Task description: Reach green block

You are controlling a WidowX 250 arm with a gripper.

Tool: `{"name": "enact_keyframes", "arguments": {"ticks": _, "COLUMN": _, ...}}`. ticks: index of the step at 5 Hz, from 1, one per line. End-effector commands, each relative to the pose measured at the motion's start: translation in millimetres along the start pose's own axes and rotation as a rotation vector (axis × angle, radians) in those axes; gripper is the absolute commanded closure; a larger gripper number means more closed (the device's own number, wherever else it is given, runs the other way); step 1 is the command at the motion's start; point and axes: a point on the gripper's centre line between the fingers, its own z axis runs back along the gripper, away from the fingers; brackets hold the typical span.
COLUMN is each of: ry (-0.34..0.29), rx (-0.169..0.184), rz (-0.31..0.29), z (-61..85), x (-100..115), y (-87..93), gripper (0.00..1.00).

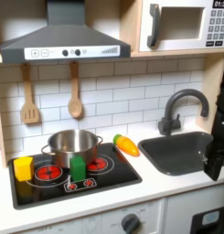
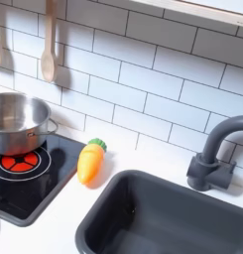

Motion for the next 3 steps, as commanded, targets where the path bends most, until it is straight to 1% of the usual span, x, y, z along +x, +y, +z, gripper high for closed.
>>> {"name": "enact_keyframes", "arguments": {"ticks": 1, "ry": 0.000, "rx": 0.001, "rz": -0.001, "z": -0.4, "x": 0.1, "y": 0.1, "gripper": 0.00}}
{"name": "enact_keyframes", "arguments": {"ticks": 2, "ry": -0.003, "rx": 0.010, "rz": -0.009, "z": -4.2, "x": 12.1, "y": 6.2, "gripper": 0.00}}
{"name": "enact_keyframes", "arguments": {"ticks": 3, "ry": -0.007, "rx": 0.031, "rz": -0.034, "z": -7.6, "x": 23.5, "y": 15.2, "gripper": 0.00}}
